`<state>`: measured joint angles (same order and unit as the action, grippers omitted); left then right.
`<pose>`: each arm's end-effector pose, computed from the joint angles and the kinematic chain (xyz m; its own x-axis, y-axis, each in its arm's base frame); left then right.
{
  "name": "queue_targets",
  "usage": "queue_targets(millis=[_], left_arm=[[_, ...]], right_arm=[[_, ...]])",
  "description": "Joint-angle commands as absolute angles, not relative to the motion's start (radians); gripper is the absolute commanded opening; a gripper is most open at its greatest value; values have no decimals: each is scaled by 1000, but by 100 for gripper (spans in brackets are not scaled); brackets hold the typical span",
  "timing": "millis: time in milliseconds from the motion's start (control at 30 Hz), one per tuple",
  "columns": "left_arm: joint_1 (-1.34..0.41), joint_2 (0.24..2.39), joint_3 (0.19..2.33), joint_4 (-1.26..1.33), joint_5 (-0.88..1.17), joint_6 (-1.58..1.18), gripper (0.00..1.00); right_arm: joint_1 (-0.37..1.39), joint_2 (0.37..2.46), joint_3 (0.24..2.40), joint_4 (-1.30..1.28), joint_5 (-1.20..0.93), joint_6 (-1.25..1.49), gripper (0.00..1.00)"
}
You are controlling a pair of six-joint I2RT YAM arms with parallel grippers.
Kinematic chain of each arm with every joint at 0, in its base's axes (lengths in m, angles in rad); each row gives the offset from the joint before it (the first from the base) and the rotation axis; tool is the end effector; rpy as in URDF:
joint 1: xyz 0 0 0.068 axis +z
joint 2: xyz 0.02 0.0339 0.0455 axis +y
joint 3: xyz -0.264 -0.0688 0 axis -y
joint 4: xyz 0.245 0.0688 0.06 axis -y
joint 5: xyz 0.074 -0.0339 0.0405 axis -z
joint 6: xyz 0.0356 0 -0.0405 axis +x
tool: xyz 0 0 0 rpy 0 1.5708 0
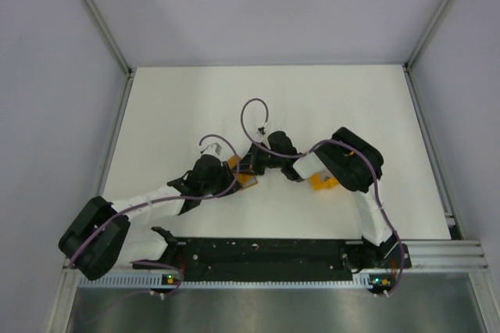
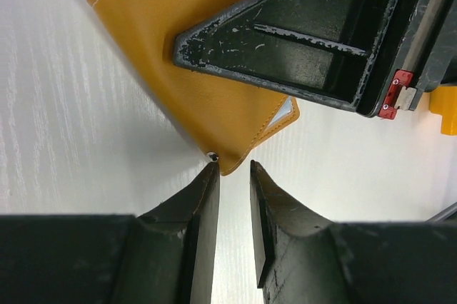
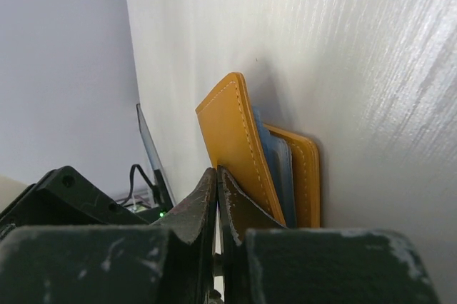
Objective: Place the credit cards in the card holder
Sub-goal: Close the card holder at the center of the board.
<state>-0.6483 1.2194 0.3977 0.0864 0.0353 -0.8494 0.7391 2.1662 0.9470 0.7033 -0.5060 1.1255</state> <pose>0.1755 -0.1346 0.1493 -0.8219 -0.3188 -0.4720 0.0108 0.8198 -0.5725 0.2842 0.2824 0.0709 -0.9700 0.1840 -0.1589 -0.0590 0.4560 0.8880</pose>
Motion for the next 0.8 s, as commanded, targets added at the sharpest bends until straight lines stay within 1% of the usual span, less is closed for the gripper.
queue_targets(millis=[0,133,233,300,467,600,767], left_arm=[[-649,1180,414,60,9,-836,28],[-649,1129,420,5,-60,-824,28],[-647,1091,420,-37,-84,-819,29],[-647,1074,422,-44,-94,-819,30],[-647,1098,431,-18,-72,-821,30],[-649,1108,428,-8,-55,-824,30],[-647,1108,428,-8,-41,-818,30]], right_arm=[[706,2353,757,231,-208,904,0],[703,2133,675,347,-302,870,0],[703,1958,698,263,-292,833,0],[703,1861,704,241,-296,821,3],[703,1717,750,209,-330,792,7],[703,1654,796,176,-325,753,11],[703,1592,807,89,-249,706,12]])
